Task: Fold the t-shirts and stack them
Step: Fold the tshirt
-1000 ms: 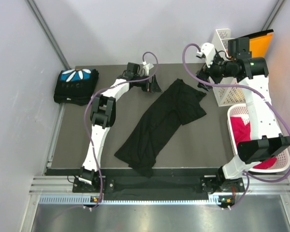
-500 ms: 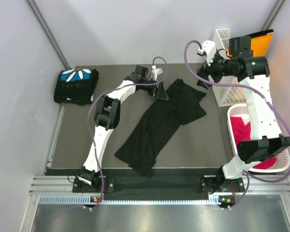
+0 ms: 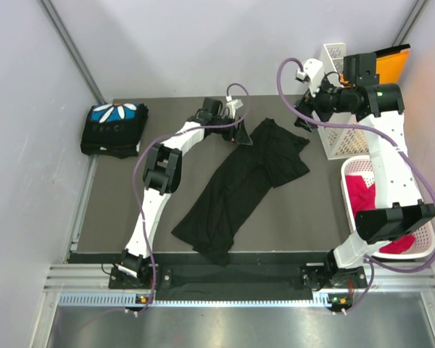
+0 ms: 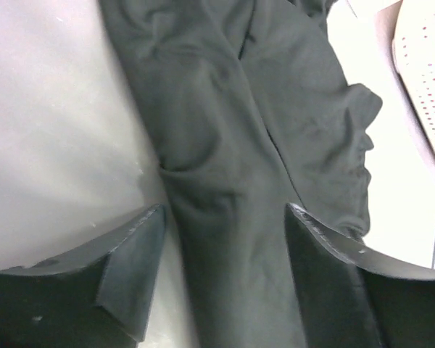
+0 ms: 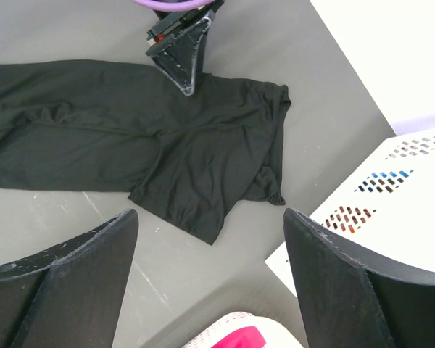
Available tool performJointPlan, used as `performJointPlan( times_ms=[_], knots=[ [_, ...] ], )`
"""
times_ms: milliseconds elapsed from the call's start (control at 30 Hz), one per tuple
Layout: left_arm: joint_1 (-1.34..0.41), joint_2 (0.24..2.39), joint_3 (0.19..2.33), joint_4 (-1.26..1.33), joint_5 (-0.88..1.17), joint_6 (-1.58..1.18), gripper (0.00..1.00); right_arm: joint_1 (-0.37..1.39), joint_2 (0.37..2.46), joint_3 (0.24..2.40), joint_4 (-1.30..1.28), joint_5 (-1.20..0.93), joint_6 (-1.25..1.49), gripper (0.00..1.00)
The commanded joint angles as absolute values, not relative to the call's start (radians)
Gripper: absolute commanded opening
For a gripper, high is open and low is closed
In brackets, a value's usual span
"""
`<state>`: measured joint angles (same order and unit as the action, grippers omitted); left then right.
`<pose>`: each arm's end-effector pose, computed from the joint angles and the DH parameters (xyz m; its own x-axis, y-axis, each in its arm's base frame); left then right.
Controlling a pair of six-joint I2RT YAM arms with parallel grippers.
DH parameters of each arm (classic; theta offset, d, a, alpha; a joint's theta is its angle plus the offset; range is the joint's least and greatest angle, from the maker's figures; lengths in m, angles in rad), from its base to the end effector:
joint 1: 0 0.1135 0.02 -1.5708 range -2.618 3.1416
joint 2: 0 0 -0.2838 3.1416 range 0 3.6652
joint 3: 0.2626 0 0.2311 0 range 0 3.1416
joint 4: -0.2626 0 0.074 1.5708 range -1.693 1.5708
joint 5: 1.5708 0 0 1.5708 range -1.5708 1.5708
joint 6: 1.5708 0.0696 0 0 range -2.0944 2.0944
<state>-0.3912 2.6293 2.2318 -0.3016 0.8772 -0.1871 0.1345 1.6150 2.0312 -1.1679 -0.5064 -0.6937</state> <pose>0.5223 -0.2733 0.1453 -0.7311 0.1729 -0.6600 0.6635 0.4058 -0.6286 0.3036 0.0751 0.4500 -0.2208 -0.5941 -0.7735 -0.7928 0.5712 -0.2124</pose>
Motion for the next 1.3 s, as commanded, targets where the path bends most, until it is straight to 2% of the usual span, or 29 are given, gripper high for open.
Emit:
performJointPlan(
  times_ms=[0, 100, 167, 267, 300, 333, 400, 800, 1267],
  knots=[
    [-0.39, 2.689, 2.258, -0.29, 0.836, -0.215, 0.67, 0.126, 1.615, 2.082, -1.141, -0.534, -0.673, 0.8],
    [-0.39, 2.697, 2.258, -0.287, 0.828, -0.218, 0.41, 0.126, 1.614, 2.08, -1.141, -0.532, -0.67, 0.79],
    [-0.39, 2.698, 2.258, -0.285, 0.818, -0.218, 0.4, 0.124, 1.614, 2.082, -1.141, -0.532, -0.67, 0.78],
    [-0.39, 2.7, 2.258, -0.284, 0.815, -0.218, 0.31, 0.124, 1.618, 2.086, -1.14, -0.526, -0.673, 0.77],
    [-0.39, 2.7, 2.255, -0.285, 0.805, -0.219, 0.24, 0.126, 1.62, 2.086, -1.14, -0.526, -0.673, 0.77],
    [-0.388, 2.7, 2.255, -0.287, 0.799, -0.218, 0.08, 0.124, 1.623, 2.088, -1.138, -0.525, -0.673, 0.77],
    [-0.39, 2.7, 2.253, -0.296, 0.767, -0.216, 0.01, 0.126, 1.626, 2.085, -1.141, -0.531, -0.672, 0.76],
    [-0.359, 2.689, 2.27, -0.299, 0.537, -0.213, 0.0, 0.129, 1.643, 2.083, -1.147, -0.552, -0.673, 0.76],
    [-0.23, 2.62, 2.211, -0.334, 0.319, -0.175, 0.0, 0.149, 1.652, 2.082, -1.149, -0.548, -0.681, 0.75]
  ],
)
